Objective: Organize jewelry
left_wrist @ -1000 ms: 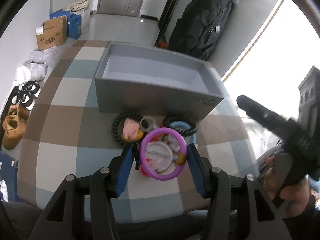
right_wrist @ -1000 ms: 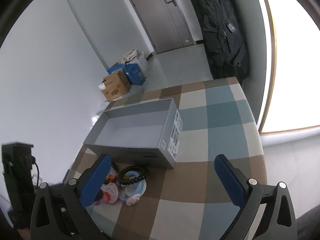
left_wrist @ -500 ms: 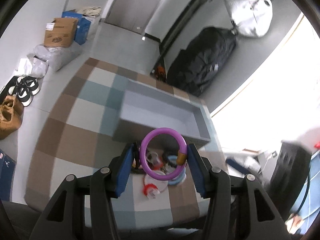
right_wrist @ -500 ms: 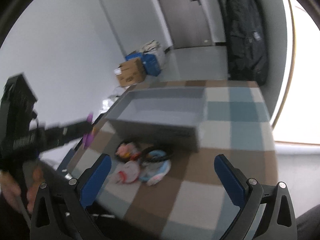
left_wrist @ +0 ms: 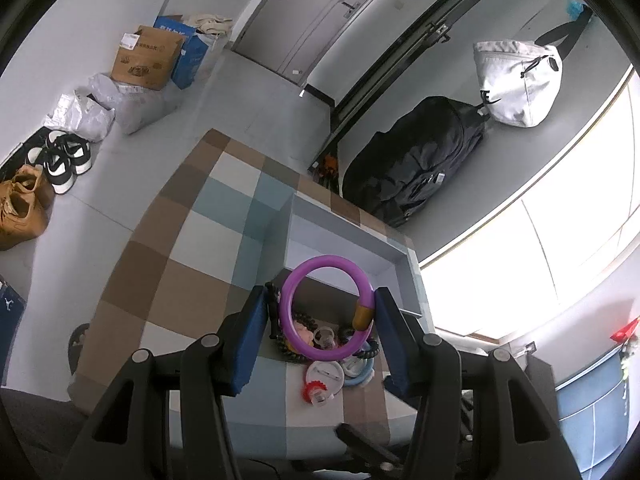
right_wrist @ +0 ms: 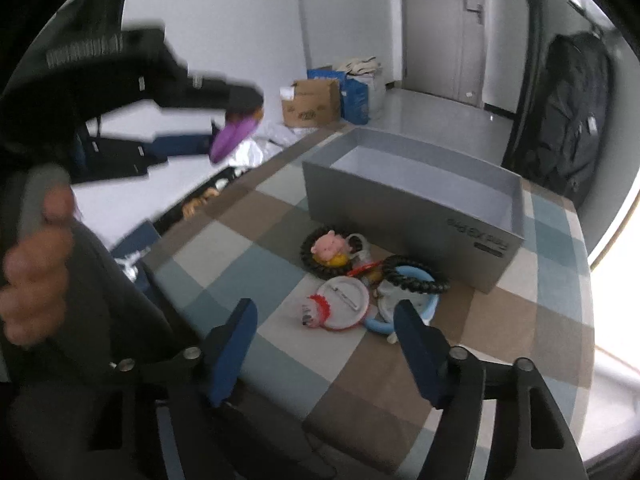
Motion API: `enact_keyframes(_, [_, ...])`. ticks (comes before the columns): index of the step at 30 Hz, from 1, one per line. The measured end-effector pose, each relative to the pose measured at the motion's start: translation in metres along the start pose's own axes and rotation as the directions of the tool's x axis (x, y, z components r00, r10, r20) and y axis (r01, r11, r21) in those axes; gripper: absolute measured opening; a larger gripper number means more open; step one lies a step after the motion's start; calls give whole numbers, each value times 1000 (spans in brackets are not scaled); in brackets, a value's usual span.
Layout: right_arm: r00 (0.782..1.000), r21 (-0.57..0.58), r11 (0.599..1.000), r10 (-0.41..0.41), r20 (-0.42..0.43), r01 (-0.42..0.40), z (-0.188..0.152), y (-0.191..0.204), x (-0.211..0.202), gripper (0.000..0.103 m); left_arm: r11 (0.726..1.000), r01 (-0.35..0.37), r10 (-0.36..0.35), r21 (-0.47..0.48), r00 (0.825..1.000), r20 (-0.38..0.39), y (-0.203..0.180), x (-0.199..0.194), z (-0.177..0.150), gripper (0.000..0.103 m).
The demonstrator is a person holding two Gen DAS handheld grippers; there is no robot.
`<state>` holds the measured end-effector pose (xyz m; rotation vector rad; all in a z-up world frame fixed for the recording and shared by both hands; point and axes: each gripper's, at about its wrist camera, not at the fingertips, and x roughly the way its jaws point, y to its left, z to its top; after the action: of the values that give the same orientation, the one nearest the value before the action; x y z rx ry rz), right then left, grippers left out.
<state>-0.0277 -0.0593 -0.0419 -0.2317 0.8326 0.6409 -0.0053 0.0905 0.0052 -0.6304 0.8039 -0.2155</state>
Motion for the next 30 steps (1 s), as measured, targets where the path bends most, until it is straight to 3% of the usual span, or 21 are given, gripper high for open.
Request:
enact_keyframes(4, [999, -23, 1000, 18, -39, -19, -2, 7, 17, 41, 1000, -1, 1, 3, 1000, 1, 4, -4, 0, 48])
enact_keyframes(7, [999, -31, 999, 18, -50, -20, -1, 10, 24, 36, 1000, 4, -4, -11, 1000, 2, 11, -6, 2, 48])
enact_keyframes(11, [999, -61, 998, 2, -54, -6, 0, 15, 31, 20, 1000, 6, -6, -26, 1000, 3, 14, -8, 3, 48])
enact_keyframes(20, [1000, -78, 997, -1, 10, 2, 2, 18, 22, 19, 1000, -4, 4, -8, 1000, -8, 10, -4, 2, 48])
enact_keyframes(30, [995, 52, 997, 55, 84, -59, 18, -9, 2, 19, 999, -38, 38, 24, 999, -25, 4, 1, -1, 48])
